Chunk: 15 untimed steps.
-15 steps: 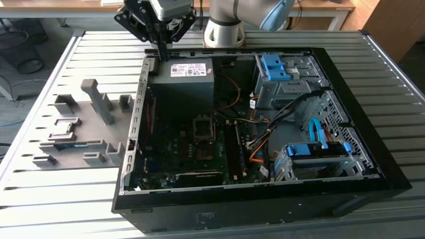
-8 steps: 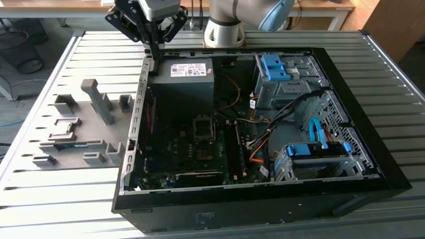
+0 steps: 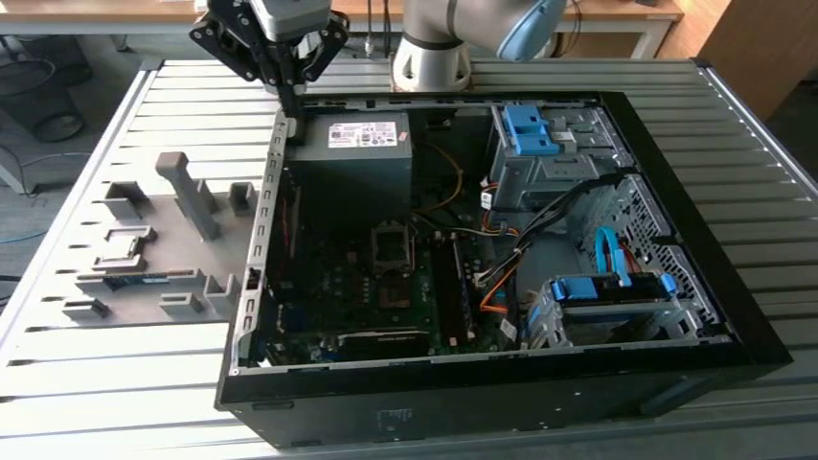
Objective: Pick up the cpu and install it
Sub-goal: 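Reach for the cpu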
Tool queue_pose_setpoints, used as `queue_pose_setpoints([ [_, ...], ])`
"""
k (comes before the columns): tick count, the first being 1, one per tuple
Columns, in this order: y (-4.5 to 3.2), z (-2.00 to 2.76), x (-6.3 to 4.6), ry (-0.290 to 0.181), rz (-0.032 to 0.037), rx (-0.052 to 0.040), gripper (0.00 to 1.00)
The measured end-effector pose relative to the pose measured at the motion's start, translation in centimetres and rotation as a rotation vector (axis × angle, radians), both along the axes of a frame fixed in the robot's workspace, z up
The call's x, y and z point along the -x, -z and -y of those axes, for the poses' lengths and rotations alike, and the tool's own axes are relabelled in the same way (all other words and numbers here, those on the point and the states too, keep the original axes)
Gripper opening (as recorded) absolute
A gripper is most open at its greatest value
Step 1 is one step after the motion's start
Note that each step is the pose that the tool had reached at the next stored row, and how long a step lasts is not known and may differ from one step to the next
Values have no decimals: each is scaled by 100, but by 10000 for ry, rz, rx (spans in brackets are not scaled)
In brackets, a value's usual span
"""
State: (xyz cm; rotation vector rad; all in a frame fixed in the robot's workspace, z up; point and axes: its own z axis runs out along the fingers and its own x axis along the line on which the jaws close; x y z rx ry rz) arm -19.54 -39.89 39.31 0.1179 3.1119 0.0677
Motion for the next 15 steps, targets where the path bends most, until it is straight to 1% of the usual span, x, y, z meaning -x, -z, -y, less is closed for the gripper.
queue_pose_setpoints([
  [8,0,0,107,0,-1,1,10],
  [15,1,0,227,0,0,0,10],
])
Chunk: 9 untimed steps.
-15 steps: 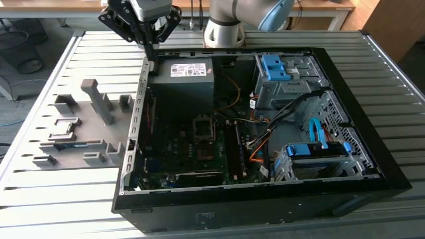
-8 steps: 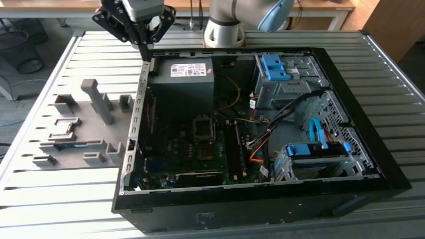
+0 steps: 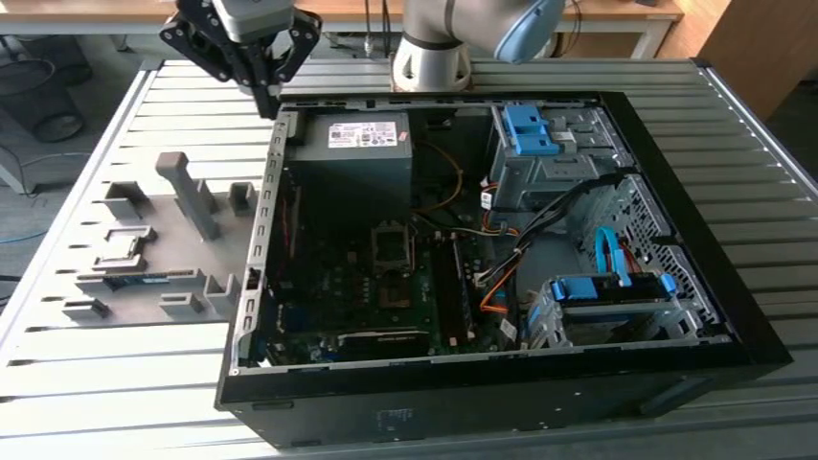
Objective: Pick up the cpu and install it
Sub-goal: 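Reach for the cpu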
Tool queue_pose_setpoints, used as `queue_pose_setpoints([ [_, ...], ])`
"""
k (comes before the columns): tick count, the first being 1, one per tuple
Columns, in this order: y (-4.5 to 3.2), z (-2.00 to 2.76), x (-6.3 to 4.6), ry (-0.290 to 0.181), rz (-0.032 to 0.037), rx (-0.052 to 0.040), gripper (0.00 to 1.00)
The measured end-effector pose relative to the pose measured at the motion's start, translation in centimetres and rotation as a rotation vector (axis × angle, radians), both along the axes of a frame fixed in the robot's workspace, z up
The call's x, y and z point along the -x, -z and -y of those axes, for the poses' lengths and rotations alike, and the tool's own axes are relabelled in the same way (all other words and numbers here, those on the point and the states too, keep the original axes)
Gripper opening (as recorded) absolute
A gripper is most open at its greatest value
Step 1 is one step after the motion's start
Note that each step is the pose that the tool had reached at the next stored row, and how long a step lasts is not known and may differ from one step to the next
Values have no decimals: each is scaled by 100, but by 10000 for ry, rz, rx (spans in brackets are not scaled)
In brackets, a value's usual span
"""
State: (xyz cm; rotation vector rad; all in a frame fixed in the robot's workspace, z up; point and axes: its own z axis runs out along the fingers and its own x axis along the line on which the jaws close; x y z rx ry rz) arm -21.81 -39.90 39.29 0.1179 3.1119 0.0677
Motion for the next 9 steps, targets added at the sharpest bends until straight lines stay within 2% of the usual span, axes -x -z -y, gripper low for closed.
queue_pose_setpoints([
  [9,1,0,126,0,-1,1,10],
])
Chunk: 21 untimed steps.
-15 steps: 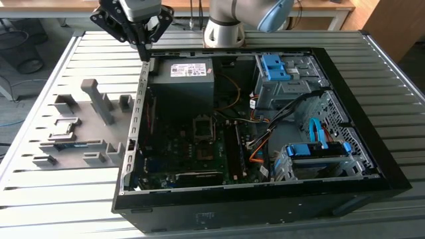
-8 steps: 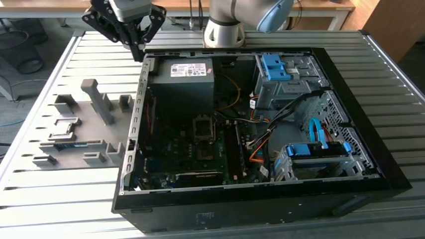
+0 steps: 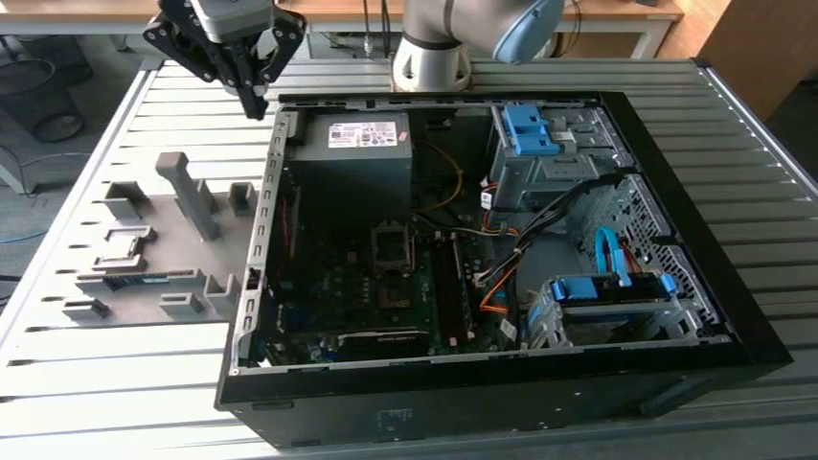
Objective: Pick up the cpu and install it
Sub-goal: 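Reach for the cpu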
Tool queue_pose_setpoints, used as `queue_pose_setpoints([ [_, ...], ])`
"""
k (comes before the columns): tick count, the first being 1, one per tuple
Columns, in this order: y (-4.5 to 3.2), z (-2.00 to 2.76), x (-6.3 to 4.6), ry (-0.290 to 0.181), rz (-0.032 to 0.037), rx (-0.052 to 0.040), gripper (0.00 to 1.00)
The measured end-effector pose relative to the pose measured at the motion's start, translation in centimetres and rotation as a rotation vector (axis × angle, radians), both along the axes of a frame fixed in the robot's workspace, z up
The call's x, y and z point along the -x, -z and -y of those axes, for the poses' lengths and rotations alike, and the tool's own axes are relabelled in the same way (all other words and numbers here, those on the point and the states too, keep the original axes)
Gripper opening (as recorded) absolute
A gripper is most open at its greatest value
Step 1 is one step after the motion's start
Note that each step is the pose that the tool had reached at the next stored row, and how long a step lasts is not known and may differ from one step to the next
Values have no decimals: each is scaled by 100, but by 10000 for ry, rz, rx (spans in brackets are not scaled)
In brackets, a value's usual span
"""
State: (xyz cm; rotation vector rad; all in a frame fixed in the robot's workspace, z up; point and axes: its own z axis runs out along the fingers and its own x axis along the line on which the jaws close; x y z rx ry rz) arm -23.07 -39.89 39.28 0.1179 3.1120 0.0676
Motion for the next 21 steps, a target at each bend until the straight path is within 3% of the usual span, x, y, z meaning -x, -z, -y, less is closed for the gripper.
queue_pose_setpoints([
  [21,5,0,278,0,1,-1,10],
])
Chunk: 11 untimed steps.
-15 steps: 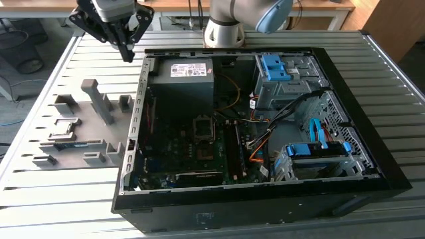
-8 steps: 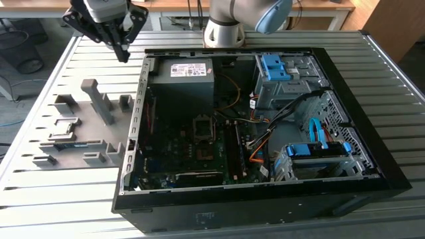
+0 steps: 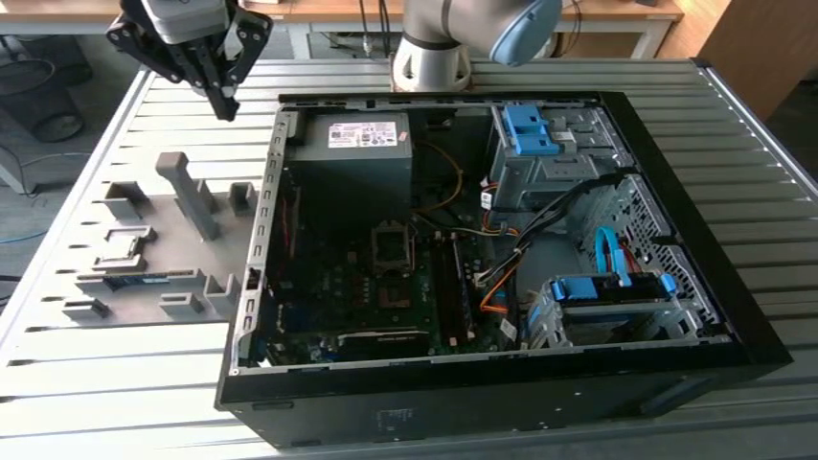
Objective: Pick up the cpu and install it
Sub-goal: 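Reach for the cpu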
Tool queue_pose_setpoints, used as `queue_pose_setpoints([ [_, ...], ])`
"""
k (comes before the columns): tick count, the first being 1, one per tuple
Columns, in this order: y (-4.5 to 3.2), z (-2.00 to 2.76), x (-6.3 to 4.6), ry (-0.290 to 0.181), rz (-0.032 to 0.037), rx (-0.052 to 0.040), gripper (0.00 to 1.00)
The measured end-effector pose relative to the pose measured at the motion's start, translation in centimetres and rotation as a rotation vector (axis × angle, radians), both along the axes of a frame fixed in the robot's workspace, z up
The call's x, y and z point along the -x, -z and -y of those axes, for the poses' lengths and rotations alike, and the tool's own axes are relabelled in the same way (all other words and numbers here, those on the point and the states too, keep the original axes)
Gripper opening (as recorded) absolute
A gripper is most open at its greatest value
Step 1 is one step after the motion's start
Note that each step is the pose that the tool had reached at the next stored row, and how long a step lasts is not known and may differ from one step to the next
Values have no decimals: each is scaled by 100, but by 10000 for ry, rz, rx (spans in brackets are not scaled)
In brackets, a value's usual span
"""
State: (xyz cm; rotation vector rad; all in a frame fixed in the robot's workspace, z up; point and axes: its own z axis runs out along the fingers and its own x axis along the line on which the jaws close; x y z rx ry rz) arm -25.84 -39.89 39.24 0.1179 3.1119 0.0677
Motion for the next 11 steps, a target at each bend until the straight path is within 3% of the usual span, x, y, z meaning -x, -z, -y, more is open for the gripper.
queue_pose_setpoints([
  [11,2,0,112,1,0,0,10],
])
